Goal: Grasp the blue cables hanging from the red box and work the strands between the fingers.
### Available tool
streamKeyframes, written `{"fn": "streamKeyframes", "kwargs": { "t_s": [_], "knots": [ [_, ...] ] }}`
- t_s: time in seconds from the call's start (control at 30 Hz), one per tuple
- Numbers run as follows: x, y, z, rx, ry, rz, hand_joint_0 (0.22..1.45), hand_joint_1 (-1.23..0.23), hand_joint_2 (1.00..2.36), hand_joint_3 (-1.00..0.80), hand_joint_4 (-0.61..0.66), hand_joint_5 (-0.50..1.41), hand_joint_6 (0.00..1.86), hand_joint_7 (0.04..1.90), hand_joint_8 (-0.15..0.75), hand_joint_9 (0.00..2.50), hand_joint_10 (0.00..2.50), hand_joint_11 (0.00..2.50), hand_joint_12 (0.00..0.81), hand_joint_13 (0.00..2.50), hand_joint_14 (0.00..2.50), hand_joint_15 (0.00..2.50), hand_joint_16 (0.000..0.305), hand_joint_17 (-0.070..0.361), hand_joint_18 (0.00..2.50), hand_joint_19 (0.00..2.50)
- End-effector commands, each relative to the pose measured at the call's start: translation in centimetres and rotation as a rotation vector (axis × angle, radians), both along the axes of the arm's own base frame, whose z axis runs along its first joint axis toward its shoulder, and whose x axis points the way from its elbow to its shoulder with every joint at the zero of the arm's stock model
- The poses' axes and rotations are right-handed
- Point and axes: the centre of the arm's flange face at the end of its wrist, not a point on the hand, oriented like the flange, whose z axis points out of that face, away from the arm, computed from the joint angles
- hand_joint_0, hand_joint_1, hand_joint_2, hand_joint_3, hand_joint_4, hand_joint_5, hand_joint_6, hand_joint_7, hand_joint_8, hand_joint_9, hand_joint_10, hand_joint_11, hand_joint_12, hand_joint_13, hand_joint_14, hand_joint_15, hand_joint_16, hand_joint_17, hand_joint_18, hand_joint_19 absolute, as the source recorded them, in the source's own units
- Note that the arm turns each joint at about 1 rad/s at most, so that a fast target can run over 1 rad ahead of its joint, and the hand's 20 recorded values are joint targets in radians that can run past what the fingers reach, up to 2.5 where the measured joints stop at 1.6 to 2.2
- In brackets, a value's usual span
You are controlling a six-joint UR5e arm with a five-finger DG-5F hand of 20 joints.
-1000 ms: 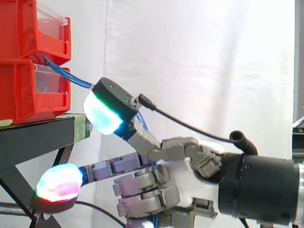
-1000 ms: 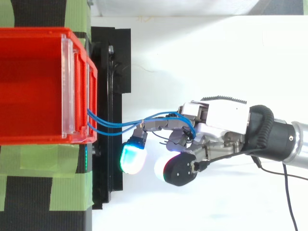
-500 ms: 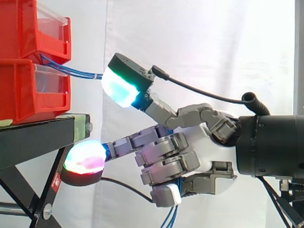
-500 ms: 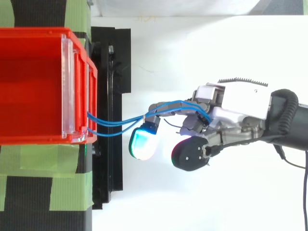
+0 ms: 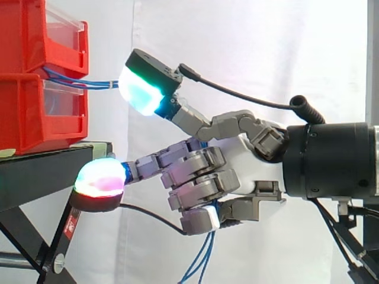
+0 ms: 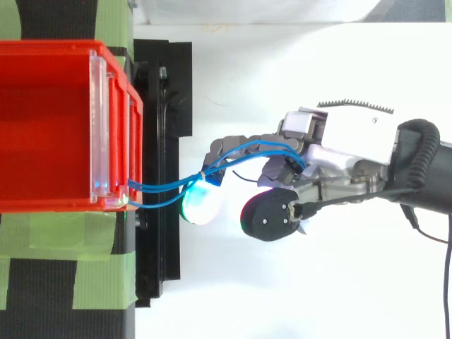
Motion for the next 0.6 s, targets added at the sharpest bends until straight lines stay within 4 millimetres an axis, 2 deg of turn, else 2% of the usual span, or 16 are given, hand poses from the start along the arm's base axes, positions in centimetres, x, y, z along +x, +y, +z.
{"fn": "streamKeyframes", "kwargs": {
  "t_s": [0.0, 0.13, 0.3, 0.47, 0.57],
  "knots": [
    [-0.2, -0.2, 0.6, -0.007, 0.022, -0.002, 0.67, -0.48, 1.0, -1.0, 0.29, 0.06, 0.23, 1.2, 0.449, 1.48, 2.5, 2.5, 0.59, 1.78, 2.5, 1.56, 0.228, 0.171, 2.39, 0.91],
    [-0.5, -0.4, 1.4, -0.009, 0.026, -0.002, 0.64, -0.46, 1.0, -1.0, 0.29, 0.02, 0.25, 1.18, 0.447, 1.27, 2.5, 2.5, 0.598, 1.63, 2.5, 1.57, 0.233, 0.174, 2.22, 1.13],
    [-0.6, -0.6, 1.5, -0.011, 0.029, -0.004, 0.64, -0.45, 1.0, -1.0, 0.3, 0.02, 0.25, 1.17, 0.463, 1.26, 2.5, 2.5, 0.584, 1.57, 2.5, 1.62, 0.227, 0.17, 2.13, 1.14],
    [-0.6, -0.7, 1.6, -0.007, 0.027, -0.004, 0.64, -0.45, 1.0, -1.0, 0.33, 0.08, 0.25, 1.19, 0.461, 1.39, 2.5, 2.5, 0.571, 1.63, 2.5, 1.62, 0.22, 0.165, 2.16, 1.02],
    [-0.7, -0.8, 2.3, -0.009, 0.016, -0.005, 0.65, -0.45, 1.0, -1.0, 0.33, 0.12, 0.2, 1.21, 0.469, 1.47, 2.5, 2.5, 0.57, 1.7, 2.5, 1.63, 0.22, 0.165, 2.2, 0.88]
  ]
}}
